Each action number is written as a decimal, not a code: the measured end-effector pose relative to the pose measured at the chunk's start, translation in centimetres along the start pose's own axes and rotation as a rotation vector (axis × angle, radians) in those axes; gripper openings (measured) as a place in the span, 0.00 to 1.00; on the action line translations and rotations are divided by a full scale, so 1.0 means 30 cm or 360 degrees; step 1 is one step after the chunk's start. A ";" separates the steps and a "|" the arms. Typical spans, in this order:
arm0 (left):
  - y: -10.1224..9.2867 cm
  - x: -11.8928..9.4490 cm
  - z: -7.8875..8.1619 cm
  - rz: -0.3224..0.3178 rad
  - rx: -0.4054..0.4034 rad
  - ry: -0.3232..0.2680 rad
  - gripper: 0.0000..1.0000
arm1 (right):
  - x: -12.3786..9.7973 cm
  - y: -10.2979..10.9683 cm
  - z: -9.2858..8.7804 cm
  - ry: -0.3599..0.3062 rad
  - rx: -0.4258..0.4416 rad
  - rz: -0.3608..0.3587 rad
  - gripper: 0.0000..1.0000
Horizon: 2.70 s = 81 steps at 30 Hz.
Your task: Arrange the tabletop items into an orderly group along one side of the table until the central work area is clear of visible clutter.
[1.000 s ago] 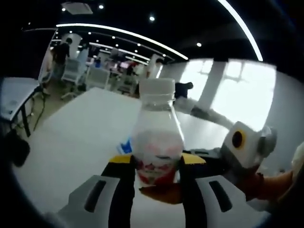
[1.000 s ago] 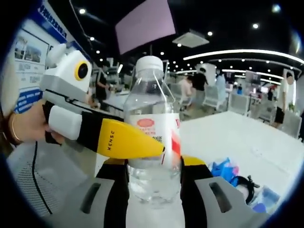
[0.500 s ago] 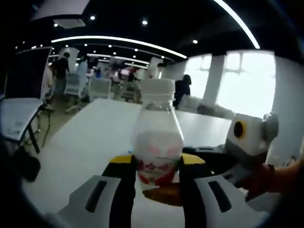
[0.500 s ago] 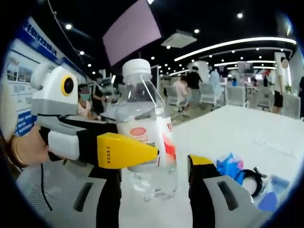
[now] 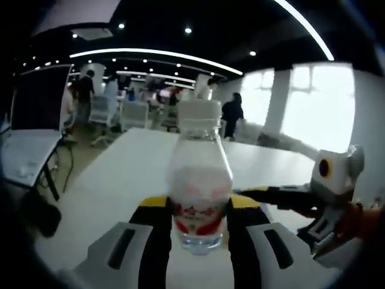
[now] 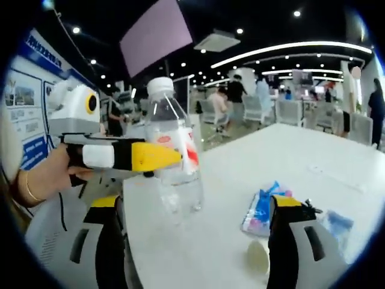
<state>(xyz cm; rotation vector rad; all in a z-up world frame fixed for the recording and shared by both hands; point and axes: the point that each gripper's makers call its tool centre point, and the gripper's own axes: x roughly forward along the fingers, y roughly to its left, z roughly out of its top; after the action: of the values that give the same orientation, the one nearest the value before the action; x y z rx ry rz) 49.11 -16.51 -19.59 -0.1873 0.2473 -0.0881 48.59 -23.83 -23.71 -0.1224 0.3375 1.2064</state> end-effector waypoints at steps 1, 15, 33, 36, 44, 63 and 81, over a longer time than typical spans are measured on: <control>0.007 0.003 0.007 0.0006 0.0005 -0.0002 0.33 | -0.005 -0.002 -0.004 0.0010 0.0002 -0.0006 1.00; 0.157 0.102 0.096 0.0118 0.0022 -0.0051 0.33 | -0.178 -0.115 -0.092 0.0128 -0.0018 -0.0232 1.00; 0.309 0.316 0.128 0.0193 0.0016 -0.0050 0.33 | -0.288 -0.253 -0.246 0.0273 0.0160 -0.0435 1.00; 0.340 0.363 0.120 0.0208 0.0025 -0.0036 0.33 | -0.300 -0.271 -0.270 0.0291 0.0189 -0.0460 1.00; 0.418 0.490 0.078 0.0275 0.0088 0.0024 0.34 | -0.311 -0.310 -0.312 0.0348 0.0235 -0.0519 1.00; 0.525 0.716 -0.061 0.0314 0.0146 0.0136 0.33 | -0.299 -0.330 -0.363 0.0429 0.0274 -0.0544 1.00; 0.572 0.792 -0.099 0.0368 0.0119 0.0092 0.34 | -0.298 -0.349 -0.382 0.0455 0.0331 -0.0576 1.00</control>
<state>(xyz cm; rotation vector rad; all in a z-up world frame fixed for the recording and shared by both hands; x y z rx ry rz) 72.39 -2.83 -31.34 -0.0808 0.3215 0.1268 53.33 -38.64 -32.56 -0.1684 0.6593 0.7895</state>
